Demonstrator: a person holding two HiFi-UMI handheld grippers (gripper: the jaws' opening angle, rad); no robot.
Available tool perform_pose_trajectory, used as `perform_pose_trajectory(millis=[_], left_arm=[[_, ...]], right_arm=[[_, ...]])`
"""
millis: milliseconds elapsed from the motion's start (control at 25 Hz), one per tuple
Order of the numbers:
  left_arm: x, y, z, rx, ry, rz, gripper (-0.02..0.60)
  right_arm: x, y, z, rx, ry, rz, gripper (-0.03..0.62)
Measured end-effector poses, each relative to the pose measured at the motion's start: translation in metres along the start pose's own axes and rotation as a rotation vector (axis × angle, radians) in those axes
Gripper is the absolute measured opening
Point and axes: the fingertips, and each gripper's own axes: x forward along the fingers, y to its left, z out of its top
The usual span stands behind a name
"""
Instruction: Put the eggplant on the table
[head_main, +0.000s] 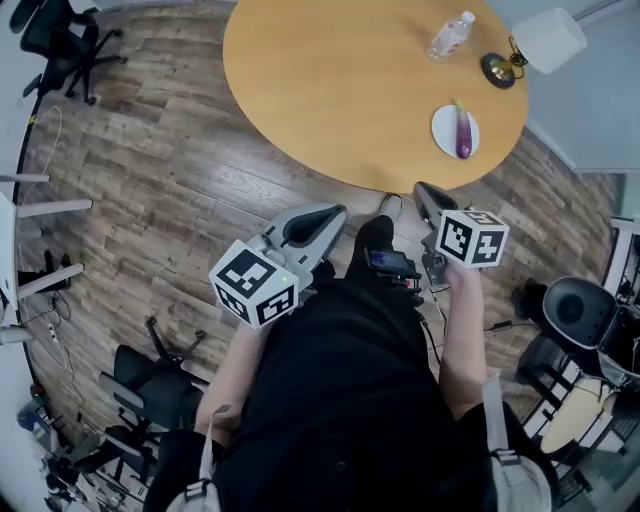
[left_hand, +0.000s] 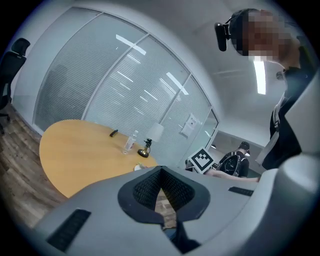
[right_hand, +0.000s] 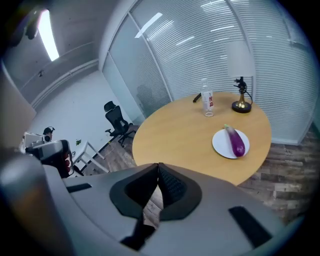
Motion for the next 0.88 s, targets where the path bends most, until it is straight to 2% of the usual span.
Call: perform_pose_trajectory(millis=[160,280,440,640,800,880], left_arm=[[-0.004,-0.017,-0.004,0.018,0.029,-0.092,0.012],[-0.003,-0.027,-0.007,0.032,0.043,-0.131,0.012],[0.003,-0.041,0.000,0.041,0.020,-0.173,0.012],[0.019,-0.053,-0.003,0.053,0.039,-0.207,0.012],[0.026,-0.064,-0.021,0.197,0.131,-0.219,0.012],[0.032,-0.071,-0.027,0.199,0.152,-0.243,0.012]], right_arm=[[-0.033,0.005,-0.017,0.068,-0.061,-0.034,0.018],[-0.051,0.001,-0.025,0.106,-0.096,-0.054,0.018],[-0.084,-0.001,-0.020,0.094,-0.168,-0.054,0.018],[-0.122,0.018,0.006,0.051,-0.323,0.040,0.018],[-0.149,0.036,0.009,0.083,-0.469,0.130,0.018],[-0.159,0.036,0.002,0.079,-0.502,0.139,0.018]])
